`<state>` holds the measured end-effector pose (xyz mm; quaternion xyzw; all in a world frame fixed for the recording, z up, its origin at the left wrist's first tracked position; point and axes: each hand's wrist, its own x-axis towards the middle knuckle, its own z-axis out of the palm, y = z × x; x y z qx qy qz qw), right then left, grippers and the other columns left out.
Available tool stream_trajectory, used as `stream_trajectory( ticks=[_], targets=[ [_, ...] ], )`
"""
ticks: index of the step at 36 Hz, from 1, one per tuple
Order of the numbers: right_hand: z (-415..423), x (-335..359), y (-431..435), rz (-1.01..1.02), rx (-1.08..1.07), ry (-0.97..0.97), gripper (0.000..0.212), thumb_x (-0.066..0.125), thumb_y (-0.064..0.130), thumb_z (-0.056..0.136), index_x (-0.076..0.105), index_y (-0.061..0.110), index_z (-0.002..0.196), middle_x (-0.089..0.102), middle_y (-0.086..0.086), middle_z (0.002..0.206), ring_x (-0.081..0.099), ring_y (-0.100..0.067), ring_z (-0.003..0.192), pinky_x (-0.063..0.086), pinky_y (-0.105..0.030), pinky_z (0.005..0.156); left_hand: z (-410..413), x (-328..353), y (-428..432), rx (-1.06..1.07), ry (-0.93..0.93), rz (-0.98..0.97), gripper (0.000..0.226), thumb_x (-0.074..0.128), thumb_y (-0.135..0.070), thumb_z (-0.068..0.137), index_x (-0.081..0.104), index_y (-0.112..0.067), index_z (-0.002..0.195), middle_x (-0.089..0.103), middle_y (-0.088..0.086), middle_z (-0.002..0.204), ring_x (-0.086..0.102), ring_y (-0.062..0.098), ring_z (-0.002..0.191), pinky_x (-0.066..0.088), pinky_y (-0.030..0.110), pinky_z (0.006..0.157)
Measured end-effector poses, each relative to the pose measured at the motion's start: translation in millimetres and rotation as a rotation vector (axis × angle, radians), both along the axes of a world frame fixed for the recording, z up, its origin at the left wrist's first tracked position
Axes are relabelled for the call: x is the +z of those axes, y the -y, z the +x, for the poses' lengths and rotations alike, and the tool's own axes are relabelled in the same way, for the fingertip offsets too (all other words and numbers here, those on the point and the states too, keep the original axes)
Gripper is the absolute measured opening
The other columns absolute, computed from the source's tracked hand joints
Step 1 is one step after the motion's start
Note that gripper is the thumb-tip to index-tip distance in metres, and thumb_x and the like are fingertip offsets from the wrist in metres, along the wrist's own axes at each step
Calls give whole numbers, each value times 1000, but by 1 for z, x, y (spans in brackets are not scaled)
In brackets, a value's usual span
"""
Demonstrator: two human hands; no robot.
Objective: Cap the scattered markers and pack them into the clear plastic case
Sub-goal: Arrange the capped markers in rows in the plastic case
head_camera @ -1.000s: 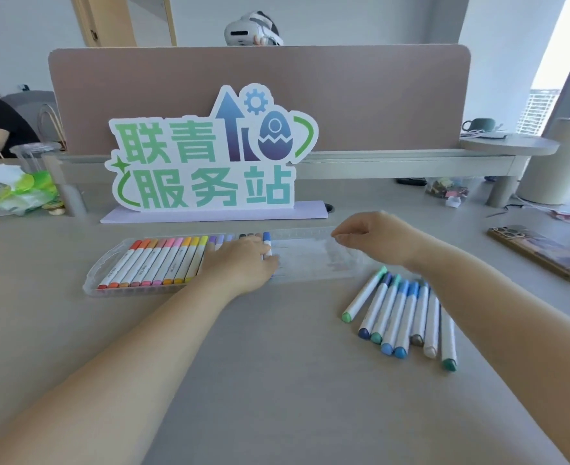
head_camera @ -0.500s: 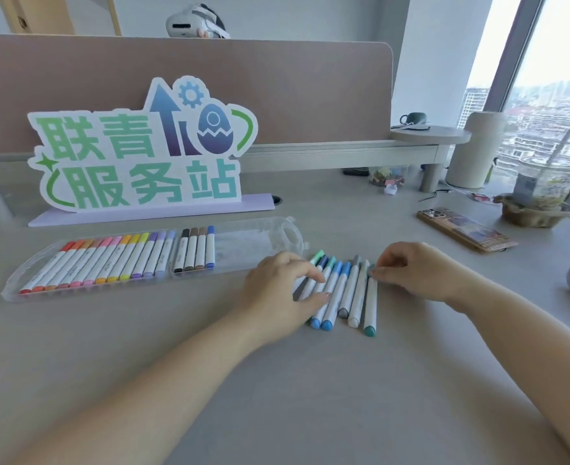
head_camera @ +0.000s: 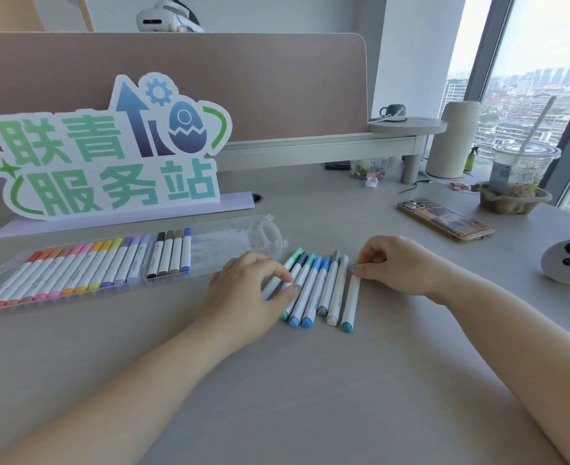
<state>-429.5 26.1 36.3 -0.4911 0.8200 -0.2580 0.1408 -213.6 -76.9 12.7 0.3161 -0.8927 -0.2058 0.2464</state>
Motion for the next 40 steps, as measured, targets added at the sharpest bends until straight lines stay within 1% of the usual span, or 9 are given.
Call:
stream_trajectory(
  ticks=[3, 11, 17, 20, 23, 26, 31, 34, 40],
  targets=[
    [0, -1, 1, -2, 6, 2, 10, 65, 30, 87, 62, 21, 89, 56, 7, 82, 48, -5, 72, 36, -20, 59, 0, 1, 4, 67, 17, -8, 6, 66, -41, 83, 61, -38, 83, 50, -16, 105, 46, 9, 108, 36, 31, 95],
    [0, -3, 2, -13, 10, -5, 10, 65, 31, 87, 61, 21, 89, 56, 8, 82, 48, -5, 72, 37, -20, 60, -3, 2, 5, 100, 48, -4, 15, 71, -42, 77, 68, -29, 71, 54, -16, 101, 49, 9, 103, 41, 34, 93],
    [1, -5, 3, -13, 3, -15, 11, 65, 30, 87, 62, 20, 92, 57, 8, 85, 49, -5, 74, 40, -20, 64, -5, 4, 1, 101, 47, -16, 22, 72, -40, 75, 66, -26, 59, 56, -17, 95, 49, 6, 99, 39, 27, 84],
    [2, -4, 3, -1, 6, 4, 18, 69, 35, 82, 62, 22, 92, 58, 8, 88, 52, -7, 78, 41, -21, 66, -5, 5, -1, 89, 45, -9, 24, 72, -36, 75, 67, -24, 54, 56, -17, 94, 49, 6, 96, 40, 28, 83],
    [3, -2, 3, 16, 14, 15, 24, 74, 38, 77, 61, 24, 92, 59, 7, 91, 54, -10, 83, 44, -23, 72, -5, 4, -1, 84, 36, -2, 23, 73, -33, 74, 70, -18, 57, 56, -17, 92, 50, 5, 94, 42, 30, 83],
    [2, -1, 3, 15, 10, 12, 23, 73, 37, 78, 61, 24, 92, 60, 6, 93, 55, -12, 86, 45, -25, 75, -6, 4, -1, 78, 34, -12, 23, 72, -36, 74, 70, -18, 59, 57, -18, 92, 49, 5, 95, 41, 29, 85],
    [5, -1, 2, -16, -4, -50, 13, 68, 34, 84, 60, 26, 89, 59, 8, 93, 55, -12, 88, 43, -24, 72, -7, 4, -2, 81, 54, -38, 27, 69, -46, 78, 69, -23, 63, 56, -18, 96, 48, 5, 98, 41, 30, 88],
    [14, 2, 3, -49, 25, -96, 7, 64, 33, 86, 60, 27, 86, 57, 10, 86, 52, -9, 79, 39, -19, 63, -7, 6, -3, 74, 66, -43, 25, 68, -45, 78, 69, -24, 66, 56, -17, 99, 48, 6, 100, 39, 29, 88],
    [38, -1, 9, -13, 102, -148, 10, 61, 39, 88, 59, 29, 86, 55, 10, 82, 50, -6, 73, 39, -20, 61, -7, 9, -9, 61, 187, -263, 20, 59, -47, 78, 66, -29, 76, 51, -17, 105, 42, 7, 105, 27, 24, 89]
  ],
)
